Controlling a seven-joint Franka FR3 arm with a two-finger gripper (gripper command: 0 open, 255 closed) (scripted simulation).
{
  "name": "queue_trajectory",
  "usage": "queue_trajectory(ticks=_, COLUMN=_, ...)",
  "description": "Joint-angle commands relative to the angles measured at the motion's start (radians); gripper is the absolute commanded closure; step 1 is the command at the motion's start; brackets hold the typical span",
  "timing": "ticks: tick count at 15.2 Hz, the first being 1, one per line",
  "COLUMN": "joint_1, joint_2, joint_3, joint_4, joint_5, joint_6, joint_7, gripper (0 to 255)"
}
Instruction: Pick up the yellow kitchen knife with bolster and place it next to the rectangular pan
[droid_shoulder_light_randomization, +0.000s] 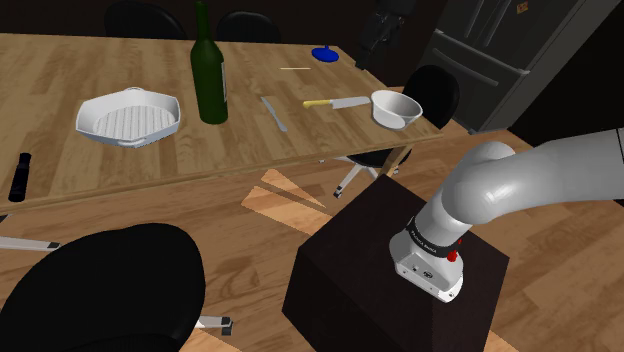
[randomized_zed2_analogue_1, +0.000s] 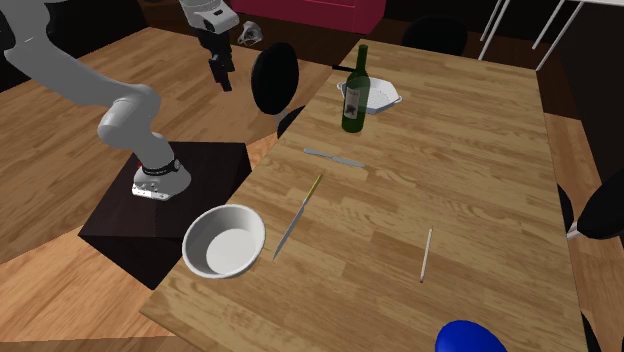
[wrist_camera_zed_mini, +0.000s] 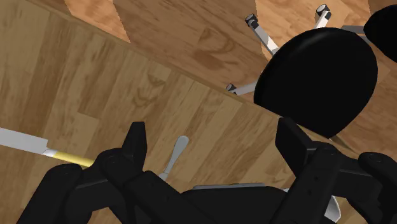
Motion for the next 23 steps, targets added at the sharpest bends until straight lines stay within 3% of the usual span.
queue_trajectory(ticks=1, joint_1=0.0, joint_2=0.0, joint_3=0.0, joint_4=0.0, joint_5=0.0, joint_6=0.0, joint_7=0.0, gripper=0)
queue_trajectory(ticks=7, joint_1=0.014, joint_2=0.076, joint_3=-0.128, joint_4=-0.051, joint_5=-0.098, joint_6=0.088, joint_7=-0.283, gripper=0)
queue_trajectory(ticks=14, joint_1=0.035, joint_2=0.248, joint_3=-0.27, joint_4=-0.035, joint_5=-0.186, joint_6=0.213, joint_7=-0.605, gripper=0)
queue_trajectory(ticks=23, joint_1=0.07, joint_2=0.569, joint_3=-0.415, joint_4=0.099, joint_5=-0.197, joint_6=0.378, joint_7=-1.018, gripper=0)
